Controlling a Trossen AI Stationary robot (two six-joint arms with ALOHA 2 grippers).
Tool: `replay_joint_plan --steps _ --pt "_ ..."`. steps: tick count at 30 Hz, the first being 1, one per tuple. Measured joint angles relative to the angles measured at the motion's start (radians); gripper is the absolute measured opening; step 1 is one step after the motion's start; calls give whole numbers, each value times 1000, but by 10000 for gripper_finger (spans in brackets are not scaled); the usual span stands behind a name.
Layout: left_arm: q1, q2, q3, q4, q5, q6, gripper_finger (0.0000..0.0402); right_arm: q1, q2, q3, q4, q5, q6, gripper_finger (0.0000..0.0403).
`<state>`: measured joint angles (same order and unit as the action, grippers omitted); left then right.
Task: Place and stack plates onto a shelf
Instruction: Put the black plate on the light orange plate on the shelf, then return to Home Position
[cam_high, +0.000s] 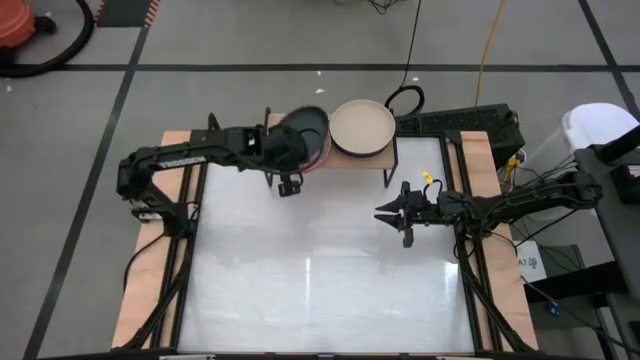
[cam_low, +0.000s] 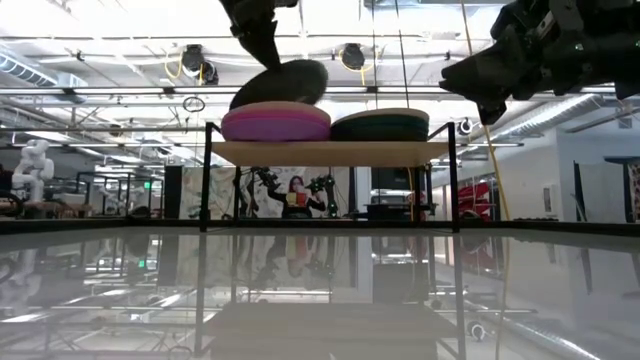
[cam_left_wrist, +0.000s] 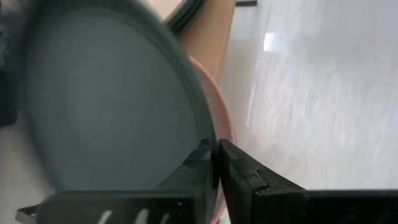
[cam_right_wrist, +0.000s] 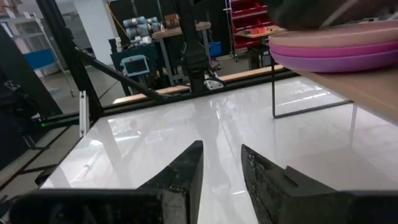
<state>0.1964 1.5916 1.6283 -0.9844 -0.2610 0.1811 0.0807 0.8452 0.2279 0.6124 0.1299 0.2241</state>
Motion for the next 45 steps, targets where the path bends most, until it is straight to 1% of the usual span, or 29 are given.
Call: replay_joint_plan --steps 7,11,14,17,19,21,24,26,30,36,39,41,45 --pt "-8 10 0 8 3 10 96 0 0 0 -6 0 -3 93" --pt "-14 2 0 -6 2 -26 149 0 0 0 -10 -4 -1 93" --pt "-27 -18 7 -9 2 -91 184 0 -21 0 -24 -51 -47 93" --pt "-53 -55 10 -24 0 -128 197 0 -75 0 -46 -76 -68 93" --pt "-87 -98 9 -14 -1 -127 194 0 -129 0 -112 -81 -80 93" --pt "-123 -148 -17 56 2 -111 186 0 -188 0 -191 -75 -100 93" --pt "-167 -228 -106 177 3 -81 169 1 -278 0 -329 -8 -130 93" --pt "-195 -289 -185 224 0 -90 157 0 -338 0 -420 39 -132 93" --pt "-243 -465 -382 352 -8 -137 136 0 -431 0 -539 53 -132 93" --pt "-288 -769 -721 656 -20 -156 124 0 -512 0 -598 53 -146 93" --pt "-296 -907 -872 772 -21 -157 124 0 -529 0 -598 52 -166 93" --pt "-297 -987 -958 826 -22 -157 124 0 -535 0 -598 52 -180 93" --pt "-297 -1128 -1093 861 -12 -170 124 0 -555 0 -627 50 -184 93"
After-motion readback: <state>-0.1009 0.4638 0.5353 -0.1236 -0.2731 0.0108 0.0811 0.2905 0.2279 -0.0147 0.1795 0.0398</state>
